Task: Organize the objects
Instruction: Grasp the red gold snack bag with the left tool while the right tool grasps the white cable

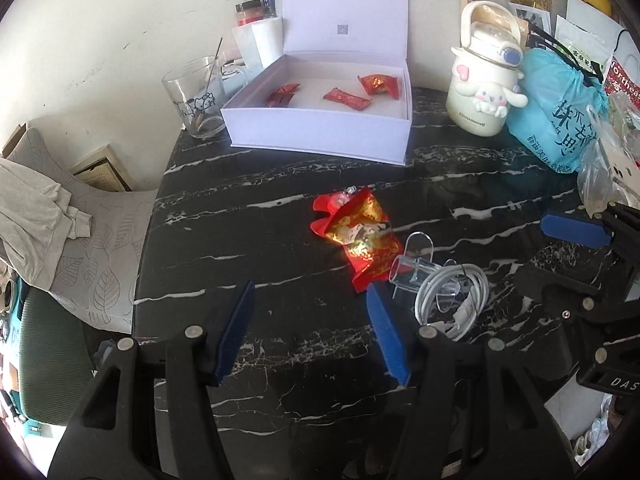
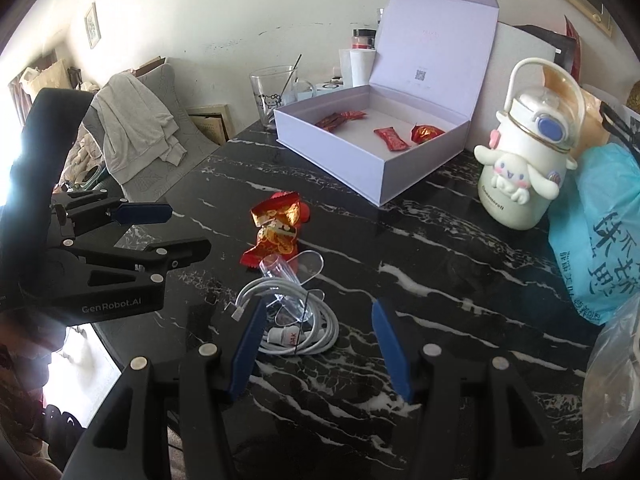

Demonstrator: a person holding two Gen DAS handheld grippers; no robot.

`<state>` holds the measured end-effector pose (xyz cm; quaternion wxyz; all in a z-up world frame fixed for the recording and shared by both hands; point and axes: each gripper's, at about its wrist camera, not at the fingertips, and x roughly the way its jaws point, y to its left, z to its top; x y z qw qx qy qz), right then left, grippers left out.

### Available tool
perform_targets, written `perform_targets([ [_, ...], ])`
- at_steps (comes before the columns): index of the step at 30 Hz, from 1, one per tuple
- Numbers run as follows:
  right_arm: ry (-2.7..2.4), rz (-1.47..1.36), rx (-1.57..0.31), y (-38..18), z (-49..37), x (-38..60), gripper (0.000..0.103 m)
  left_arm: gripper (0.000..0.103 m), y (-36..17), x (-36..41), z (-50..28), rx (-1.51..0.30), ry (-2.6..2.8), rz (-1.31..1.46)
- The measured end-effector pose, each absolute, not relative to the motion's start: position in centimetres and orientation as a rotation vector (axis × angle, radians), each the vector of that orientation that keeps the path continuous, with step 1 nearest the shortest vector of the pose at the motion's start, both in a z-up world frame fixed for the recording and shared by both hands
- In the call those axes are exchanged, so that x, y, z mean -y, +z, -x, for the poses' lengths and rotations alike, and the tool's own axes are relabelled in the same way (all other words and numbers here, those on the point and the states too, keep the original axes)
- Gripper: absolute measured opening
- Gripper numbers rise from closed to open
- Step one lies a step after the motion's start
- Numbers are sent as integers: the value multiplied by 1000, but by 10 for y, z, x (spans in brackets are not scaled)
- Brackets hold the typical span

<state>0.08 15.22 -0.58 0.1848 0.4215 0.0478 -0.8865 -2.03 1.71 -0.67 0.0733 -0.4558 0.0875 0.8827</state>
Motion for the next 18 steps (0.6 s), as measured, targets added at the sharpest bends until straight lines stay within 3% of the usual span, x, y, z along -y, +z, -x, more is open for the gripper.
perform_targets([
  [18, -2353, -1211, -156, -43, 7, -128, 82, 57, -42, -6, 29, -212, 2581, 1464],
])
